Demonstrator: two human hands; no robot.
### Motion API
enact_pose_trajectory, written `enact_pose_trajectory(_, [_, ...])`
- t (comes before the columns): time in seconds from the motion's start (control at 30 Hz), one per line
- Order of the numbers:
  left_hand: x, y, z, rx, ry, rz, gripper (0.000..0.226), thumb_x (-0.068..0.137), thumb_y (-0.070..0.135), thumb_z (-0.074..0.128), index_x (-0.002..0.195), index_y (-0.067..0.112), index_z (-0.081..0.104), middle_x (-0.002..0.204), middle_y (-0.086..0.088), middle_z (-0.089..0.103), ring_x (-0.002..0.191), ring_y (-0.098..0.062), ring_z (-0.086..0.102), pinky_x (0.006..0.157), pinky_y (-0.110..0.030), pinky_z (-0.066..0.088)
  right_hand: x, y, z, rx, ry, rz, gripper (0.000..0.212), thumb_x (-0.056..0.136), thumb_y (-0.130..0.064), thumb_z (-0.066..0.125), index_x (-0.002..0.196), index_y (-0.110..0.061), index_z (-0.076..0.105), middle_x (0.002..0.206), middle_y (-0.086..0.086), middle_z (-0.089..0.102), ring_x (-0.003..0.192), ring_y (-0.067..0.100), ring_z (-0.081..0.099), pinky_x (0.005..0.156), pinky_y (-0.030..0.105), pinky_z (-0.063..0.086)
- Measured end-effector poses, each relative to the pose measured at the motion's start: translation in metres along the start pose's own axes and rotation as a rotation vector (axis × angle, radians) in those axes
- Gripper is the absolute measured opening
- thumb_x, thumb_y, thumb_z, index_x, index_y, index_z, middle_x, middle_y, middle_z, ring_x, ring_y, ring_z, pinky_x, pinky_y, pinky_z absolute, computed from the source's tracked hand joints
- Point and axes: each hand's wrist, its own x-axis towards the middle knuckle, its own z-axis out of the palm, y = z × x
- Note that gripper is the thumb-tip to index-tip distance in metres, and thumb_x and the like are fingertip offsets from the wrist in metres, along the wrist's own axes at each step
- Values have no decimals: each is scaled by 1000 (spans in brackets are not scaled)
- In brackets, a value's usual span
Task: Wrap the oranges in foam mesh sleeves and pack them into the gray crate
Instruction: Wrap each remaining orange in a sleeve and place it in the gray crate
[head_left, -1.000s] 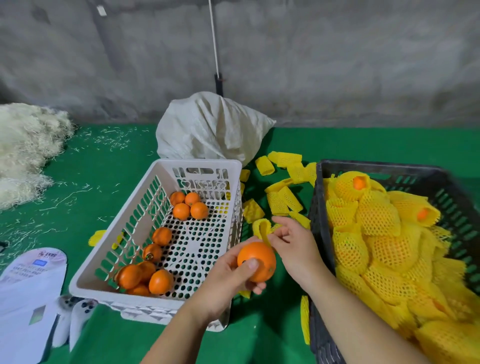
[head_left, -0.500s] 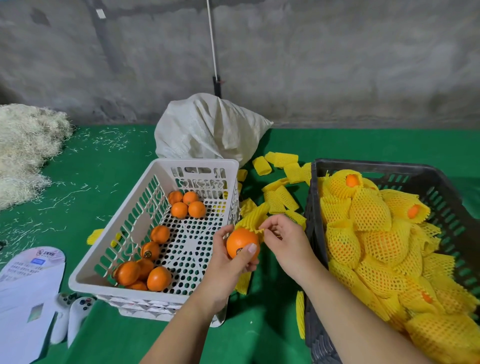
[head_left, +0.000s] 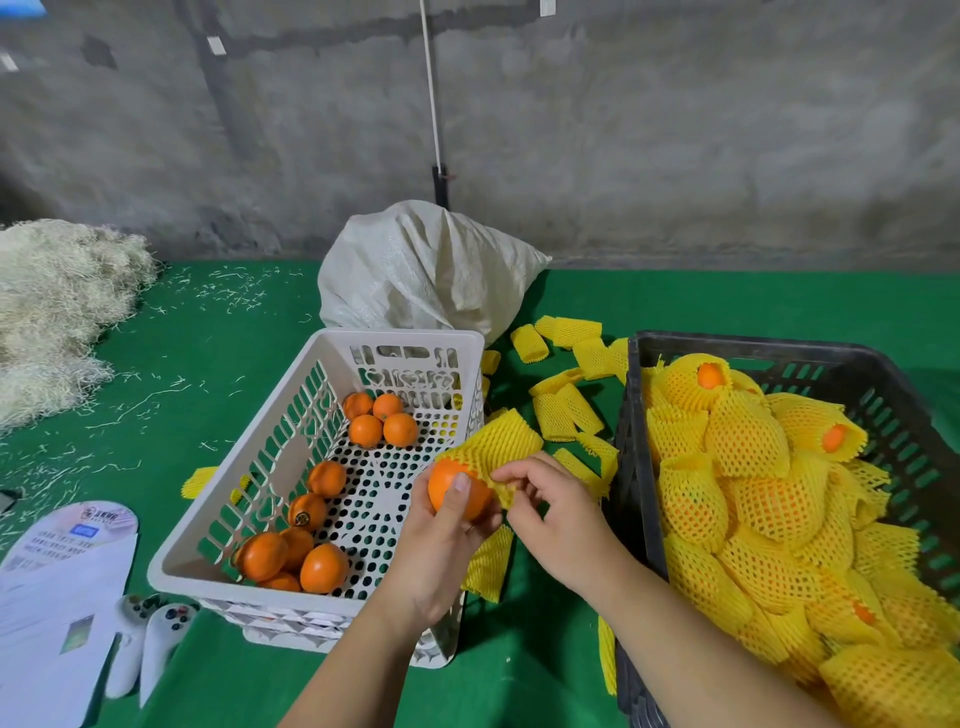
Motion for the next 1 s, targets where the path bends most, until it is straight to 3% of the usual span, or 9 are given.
enact_pose_trajectory(0.07, [1, -1, -5, 18, -57, -22, 74, 92, 33, 75, 153, 14, 37, 133, -22, 65, 120, -38, 67, 98, -45, 57, 1, 2, 2, -10, -33, 28, 20, 93, -24, 67, 109, -33, 61, 102, -20, 52, 100, 7, 57, 81, 18, 48])
enact_pose_trajectory(0.13, [2, -1, -7, 33, -66, -67, 71, 94, 27, 68, 156, 13, 35, 127, -19, 67, 113, -34, 67, 97, -45, 56, 4, 5, 3, 2, -19, 46, 15, 95, -31, 67, 108, -33, 59, 105, -22, 50, 100, 6, 58, 84, 18, 48])
enact_pose_trajectory(0.23, [2, -1, -9, 112, -24, -72, 72, 93, 39, 68, 153, 10, 41, 106, -13, 70, 90, -23, 67, 83, -35, 59, 7, 10, 2, -37, 56, 43, 13, 100, -23, 64, 112, -29, 62, 108, -19, 58, 99, 1, 62, 83, 16, 49])
enact_pose_trajectory(0.33, [2, -5, -7, 152, -22, -36, 75, 86, 45, 81, 147, 15, 48, 109, -15, 68, 78, -23, 65, 72, -32, 57, 8, 15, 2, -77, 77, 118, 26, 99, -18, 63, 124, -27, 65, 112, -16, 65, 104, 2, 62, 89, 24, 53])
enact_pose_trajectory(0.5, [1, -7, -2, 174, -28, -6, 81, 71, 37, 90, 135, 18, 43, 119, -18, 63, 75, -29, 65, 68, -33, 57, 11, 14, 1, -138, 120, 72, 13, 97, -17, 65, 107, -19, 72, 98, -15, 60, 91, 5, 62, 80, 31, 55])
enact_pose_trajectory(0.67, [3, -10, 5, 223, 83, 42, 79, 74, 40, 88, 133, 24, 37, 108, -13, 64, 75, -22, 66, 67, -32, 55, 4, 4, -1, -129, 201, -128, 8, 94, -17, 64, 101, -17, 70, 96, -14, 59, 88, 7, 61, 71, 19, 51])
enact_pose_trajectory(0.77, [4, -11, 4, 235, 70, 42, 79, 78, 48, 84, 138, 36, 35, 111, -13, 65, 88, -21, 70, 74, -35, 57, 1, 3, 1, -171, 157, -205, 12, 95, -23, 63, 105, -18, 67, 100, -14, 57, 89, 4, 59, 71, 17, 49])
enact_pose_trajectory(0.87, [5, -11, -7, 199, -86, -3, 70, 94, 23, 70, 151, 43, 34, 133, -21, 64, 119, -37, 67, 100, -55, 56, 3, 6, 2, -144, 98, -96, 17, 94, -22, 63, 110, -27, 60, 102, -24, 52, 98, 4, 56, 76, 12, 44])
enact_pose_trajectory(1.0, [0, -12, -6, 292, -80, 52, 71, 92, 14, 74, 151, 39, 41, 115, -1, 72, 86, -27, 67, 83, -39, 59, 7, 10, -3, -154, 166, -3, 18, 96, -13, 64, 110, -25, 63, 103, -19, 56, 96, 1, 58, 78, 18, 48])
